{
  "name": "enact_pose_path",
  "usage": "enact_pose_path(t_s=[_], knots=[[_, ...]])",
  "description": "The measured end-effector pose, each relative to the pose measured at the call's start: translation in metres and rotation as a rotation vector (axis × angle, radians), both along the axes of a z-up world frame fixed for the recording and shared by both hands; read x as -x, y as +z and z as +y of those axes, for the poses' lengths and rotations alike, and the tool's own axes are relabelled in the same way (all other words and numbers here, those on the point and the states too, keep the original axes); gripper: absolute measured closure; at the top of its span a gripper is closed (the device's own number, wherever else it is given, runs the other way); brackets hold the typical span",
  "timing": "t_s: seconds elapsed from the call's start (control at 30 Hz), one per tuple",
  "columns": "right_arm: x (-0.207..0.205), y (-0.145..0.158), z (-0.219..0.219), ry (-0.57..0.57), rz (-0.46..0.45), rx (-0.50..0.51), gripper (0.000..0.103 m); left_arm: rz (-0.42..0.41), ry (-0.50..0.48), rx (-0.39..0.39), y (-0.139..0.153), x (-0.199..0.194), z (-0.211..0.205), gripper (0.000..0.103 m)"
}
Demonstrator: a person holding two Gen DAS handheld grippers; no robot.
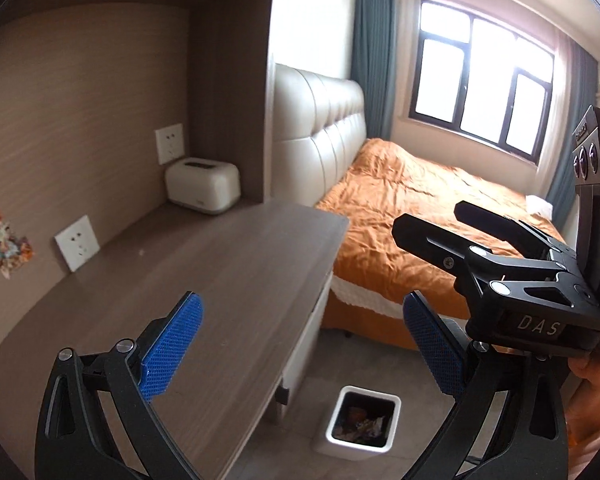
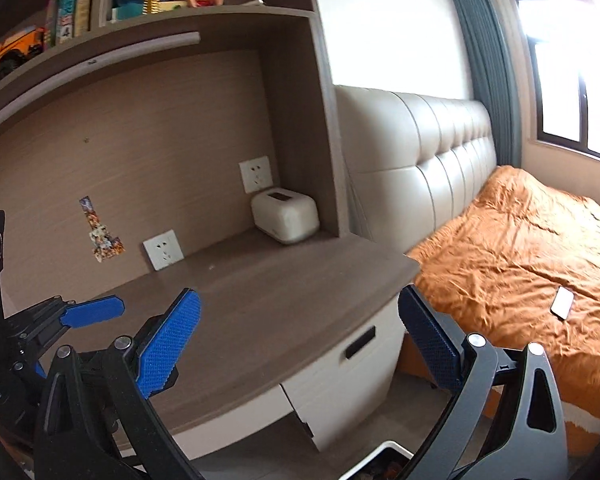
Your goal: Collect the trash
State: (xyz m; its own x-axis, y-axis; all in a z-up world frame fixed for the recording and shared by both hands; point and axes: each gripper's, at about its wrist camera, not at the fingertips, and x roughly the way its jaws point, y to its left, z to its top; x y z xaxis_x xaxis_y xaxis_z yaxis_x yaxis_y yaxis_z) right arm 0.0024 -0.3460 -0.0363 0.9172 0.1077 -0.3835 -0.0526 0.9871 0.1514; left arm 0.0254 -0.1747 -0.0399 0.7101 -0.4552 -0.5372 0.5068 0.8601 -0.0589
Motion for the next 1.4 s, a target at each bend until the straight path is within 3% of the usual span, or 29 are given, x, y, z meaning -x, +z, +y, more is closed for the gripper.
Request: enact_pose_path(t_s=[0.2, 0.33, 0.57, 0.97, 1.4], knots=[[-0.005, 0.023, 0.033, 0.146, -0.062, -0.003, 0.004, -0.076, 0.185, -0.058, 0.021, 0.008, 0.040, 0.005], [-0.017, 0.031, 0.059, 0.222, -0.064, -0.006, 0.004, -0.093, 0.292, -0.035, 0.037, 0.015, 0.081, 0.005], [-0.015, 0.054, 0.095, 0.283, -0.110, -0.019, 0.004, -0.130, 0.395, -0.038, 0.058, 0.027, 0.127, 0.005], [-0.015, 0.063, 0.165, 0.225, -0.117, 0.051, 0.004, -0.147, 0.373, -0.054, 0.063, 0.019, 0.187, 0.005], [-0.014, 0.063, 0.205, 0.145, -0.106, 0.065, 0.004, -0.153, 0.312, -0.023, 0.061, -0.003, 0.225, 0.005]])
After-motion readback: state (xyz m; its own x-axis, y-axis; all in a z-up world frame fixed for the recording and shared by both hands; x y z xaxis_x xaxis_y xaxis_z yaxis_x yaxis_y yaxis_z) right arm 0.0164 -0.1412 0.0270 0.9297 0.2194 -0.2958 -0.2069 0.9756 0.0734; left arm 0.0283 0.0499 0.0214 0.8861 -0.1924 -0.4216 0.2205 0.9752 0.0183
